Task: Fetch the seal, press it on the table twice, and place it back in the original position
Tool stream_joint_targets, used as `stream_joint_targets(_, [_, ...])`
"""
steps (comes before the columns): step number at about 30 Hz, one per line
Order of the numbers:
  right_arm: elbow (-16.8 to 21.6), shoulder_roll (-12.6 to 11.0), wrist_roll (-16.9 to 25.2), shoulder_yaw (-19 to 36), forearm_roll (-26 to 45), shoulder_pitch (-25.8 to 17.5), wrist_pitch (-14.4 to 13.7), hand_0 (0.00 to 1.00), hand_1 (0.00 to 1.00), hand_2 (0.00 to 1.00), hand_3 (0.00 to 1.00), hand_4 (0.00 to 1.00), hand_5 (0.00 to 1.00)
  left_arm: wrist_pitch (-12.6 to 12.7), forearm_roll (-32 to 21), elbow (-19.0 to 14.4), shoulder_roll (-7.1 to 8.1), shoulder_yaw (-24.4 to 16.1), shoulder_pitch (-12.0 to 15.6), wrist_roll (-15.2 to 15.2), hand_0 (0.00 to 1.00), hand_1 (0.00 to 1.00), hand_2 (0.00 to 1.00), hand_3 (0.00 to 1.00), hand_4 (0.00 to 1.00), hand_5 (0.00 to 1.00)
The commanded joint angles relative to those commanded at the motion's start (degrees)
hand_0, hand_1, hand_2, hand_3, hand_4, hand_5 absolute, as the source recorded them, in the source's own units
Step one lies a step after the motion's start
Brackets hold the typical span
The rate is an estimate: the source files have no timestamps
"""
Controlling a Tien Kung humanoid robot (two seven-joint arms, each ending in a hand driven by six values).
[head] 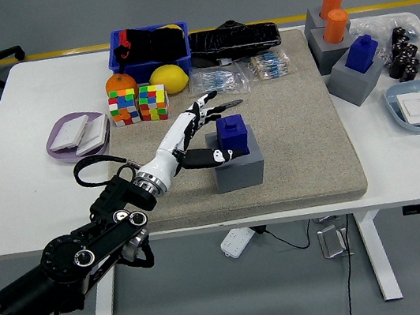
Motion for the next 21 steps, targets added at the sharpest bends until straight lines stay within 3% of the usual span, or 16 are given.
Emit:
stream_joint_targets(6, [0.04, 0.04, 0.0, -0.22, 0.02, 0.15, -0.02, 0.944, 0.817, 0.805, 0.81, 0.886, 0.512, 3.24, -1.74, 0.85, -0.61, 0.67, -0.14, -1.76, 0.919, 0.825, 0.799, 0.978, 0.973, 0.002])
stream_joint_targets(7, [0.07, 0.03, 0.01, -0.28, 0.03, 0.17, -0.02, 0.944, 0.817, 0.805, 0.81, 0.887, 0.514, 3.74, -2.12, 1.05, -0.67, 0.99, -0.23, -1.97, 0.905, 0.787, 0.759, 0.969, 0.915, 0.002])
stream_joint_targets(21, [0.09, -0.2, 0.06, -0.68, -0.01, 0.1, -0.15, 0.944, 0.817, 0.805, 0.809, 0.888, 0.515, 5.09, -3.42, 1.51, -1.43, 3.54, -0.22, -2.03, 0.892, 0.756, 0.74, 0.964, 0.877, 0.002])
